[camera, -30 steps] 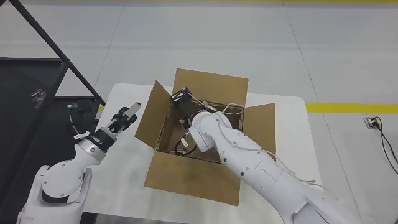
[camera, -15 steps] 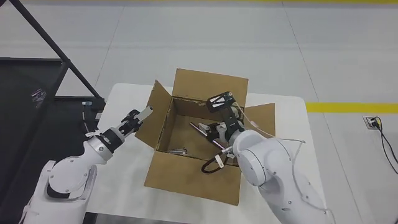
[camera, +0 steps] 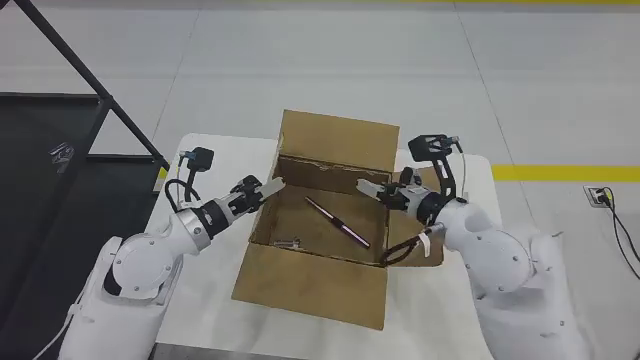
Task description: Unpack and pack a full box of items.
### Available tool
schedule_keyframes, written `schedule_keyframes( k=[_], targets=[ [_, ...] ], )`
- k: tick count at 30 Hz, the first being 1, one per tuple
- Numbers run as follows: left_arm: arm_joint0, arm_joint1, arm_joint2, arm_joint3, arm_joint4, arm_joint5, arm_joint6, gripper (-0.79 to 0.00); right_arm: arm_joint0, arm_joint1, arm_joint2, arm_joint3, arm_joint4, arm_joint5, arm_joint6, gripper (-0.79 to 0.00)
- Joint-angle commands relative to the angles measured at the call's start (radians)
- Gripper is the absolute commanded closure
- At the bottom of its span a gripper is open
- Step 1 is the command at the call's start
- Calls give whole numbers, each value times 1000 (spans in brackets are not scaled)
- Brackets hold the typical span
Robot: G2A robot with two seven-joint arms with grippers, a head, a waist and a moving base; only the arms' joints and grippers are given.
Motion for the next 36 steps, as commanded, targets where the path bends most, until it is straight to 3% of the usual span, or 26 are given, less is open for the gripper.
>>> schedule_keyframes(
  k=[1,4,8,17,20,25,31,36],
  targets=[
    [-33,-3,34,19,10,11,-15,-785,-32,8,120,2,172,-49,22,-785],
    [-84,-10,82,65,5,19,-30,-785,-63,23,278,56,415,-120,102,-785],
    [-141,-19,142,119,6,21,-53,-785,-46,50,426,216,687,-180,320,-785],
    [-223,-39,235,214,7,51,-43,-785,-46,54,434,230,686,-176,328,-785],
    [-242,-46,261,238,15,55,-36,-785,-62,59,404,229,629,-154,271,-785],
    [-257,-54,292,258,29,62,-17,-785,-60,67,383,256,525,-22,122,-785],
    [-267,-61,313,277,29,63,-6,-785,-14,84,319,306,482,36,210,-785],
    [-281,-67,329,293,43,72,7,-785,26,93,279,370,585,-30,308,-785]
  ],
)
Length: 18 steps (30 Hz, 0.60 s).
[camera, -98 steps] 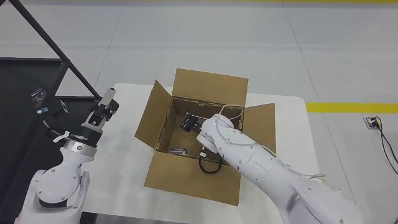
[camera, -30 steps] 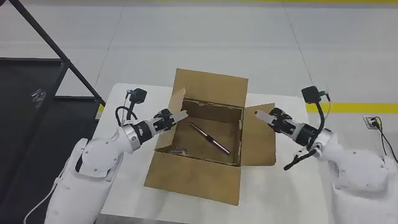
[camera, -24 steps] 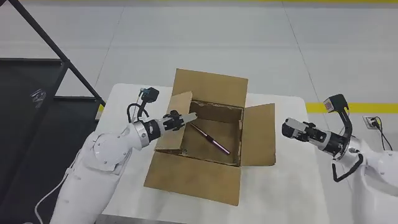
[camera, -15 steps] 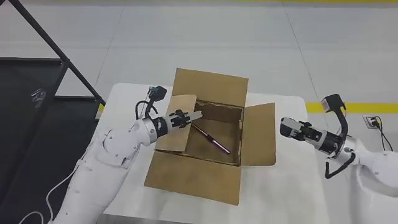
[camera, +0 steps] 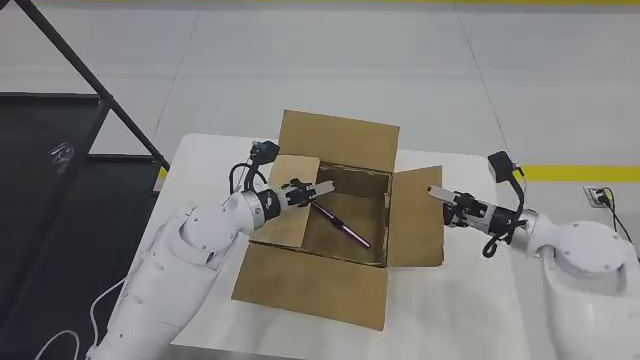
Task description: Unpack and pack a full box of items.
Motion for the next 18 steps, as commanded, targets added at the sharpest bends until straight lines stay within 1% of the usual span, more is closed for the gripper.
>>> schedule_keyframes(
  k=[1,6,9,11,15,18],
  targets=[
    [-4,-2,6,5,3,2,5,-785,14,4,-5,30,57,-33,38,-785],
    [-13,-8,15,26,0,2,15,-785,50,7,-48,83,169,-73,72,-785],
    [-16,-11,20,39,-3,2,21,-785,70,5,-81,121,289,-107,109,-785],
    [-17,-13,22,45,-7,3,24,-785,94,5,-105,160,333,-117,109,-785],
    [-16,-16,25,55,-12,5,27,-785,119,2,-170,186,332,-143,65,-785],
    [-15,-19,26,64,-22,9,35,-785,130,-4,-228,201,342,-187,31,-785]
  ],
)
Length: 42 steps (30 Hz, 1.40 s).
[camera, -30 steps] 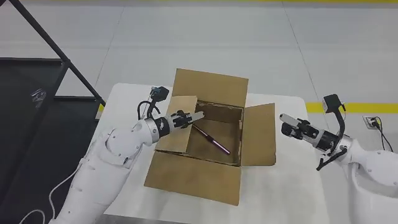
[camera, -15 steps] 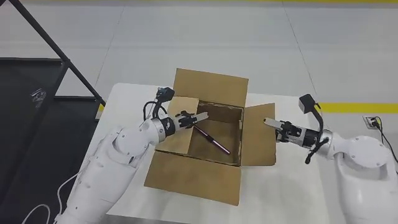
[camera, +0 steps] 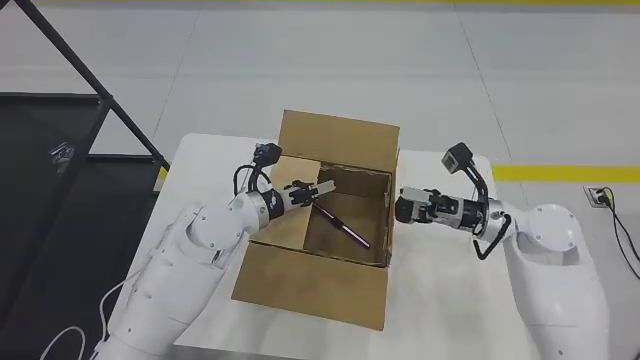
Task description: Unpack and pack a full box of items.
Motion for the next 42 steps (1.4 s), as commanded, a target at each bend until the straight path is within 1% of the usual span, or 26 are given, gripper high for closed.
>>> schedule_keyframes(
  k=[1,4,7,14,18,23,30,37,42],
  targets=[
    [0,-2,0,6,-6,3,6,-785,5,-3,-34,9,8,-40,-22,-785],
    [0,-6,2,14,-17,16,19,-785,-2,-8,-73,21,-6,-105,-100,-785],
    [-3,-11,4,24,-31,28,33,-785,-10,-10,-111,13,-75,-124,-184,-785],
    [-16,-18,10,44,-36,32,38,-785,-27,-14,-214,-58,-309,-43,-374,-785],
    [-23,-22,14,53,-42,33,37,-785,-27,-17,-267,-73,-401,-3,-446,-785],
    [-30,-27,16,74,-47,36,41,-785,-19,-18,-295,-68,-451,22,-488,-785],
    [-39,-34,23,101,-42,35,46,-785,-7,-16,-310,-51,-483,36,-503,-785],
    [-47,-40,24,118,-43,36,49,-785,0,-15,-316,-32,-468,35,-510,-785],
    [-38,-36,-8,90,-50,23,61,-785,-1,-11,-302,-41,-428,13,-497,-785]
  ],
)
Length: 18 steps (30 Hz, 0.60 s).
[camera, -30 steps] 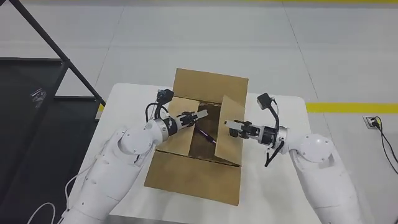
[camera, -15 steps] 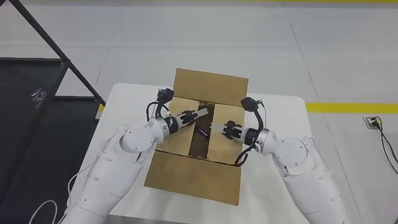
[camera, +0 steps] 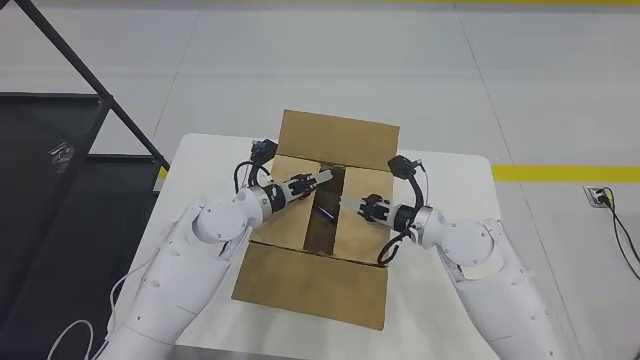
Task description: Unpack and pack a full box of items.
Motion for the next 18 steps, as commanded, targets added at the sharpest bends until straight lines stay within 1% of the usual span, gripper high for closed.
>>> schedule_keyframes(
  k=[1,3,7,9,10,11,13,16,17,18],
  targets=[
    [11,5,-25,-28,-12,-10,-2,-785,-2,3,12,-12,25,-12,11,-785],
    [23,10,-52,-54,-30,-20,-9,-785,-4,5,21,-23,44,-20,21,-785],
    [67,27,-128,-135,-74,-57,-51,-785,0,9,41,-44,87,-23,34,-785],
    [96,38,-174,-178,-94,-78,-80,-785,6,10,46,-51,92,-3,22,-785],
    [114,44,-198,-201,-105,-88,-94,-785,12,11,49,-54,74,25,3,-785],
    [133,50,-226,-223,-114,-97,-107,-785,13,11,51,-55,60,42,-10,-785],
    [180,63,-284,-267,-132,-114,-136,-785,13,11,51,-55,60,42,-10,-785],
    [267,81,-380,-331,-179,-146,-182,-785,13,11,51,-55,60,42,-10,-785],
    [306,89,-422,-351,-200,-159,-195,-785,13,11,51,-55,60,42,-10,-785],
    [325,92,-441,-358,-207,-164,-200,-785,13,11,51,-55,60,42,-10,-785]
  ],
)
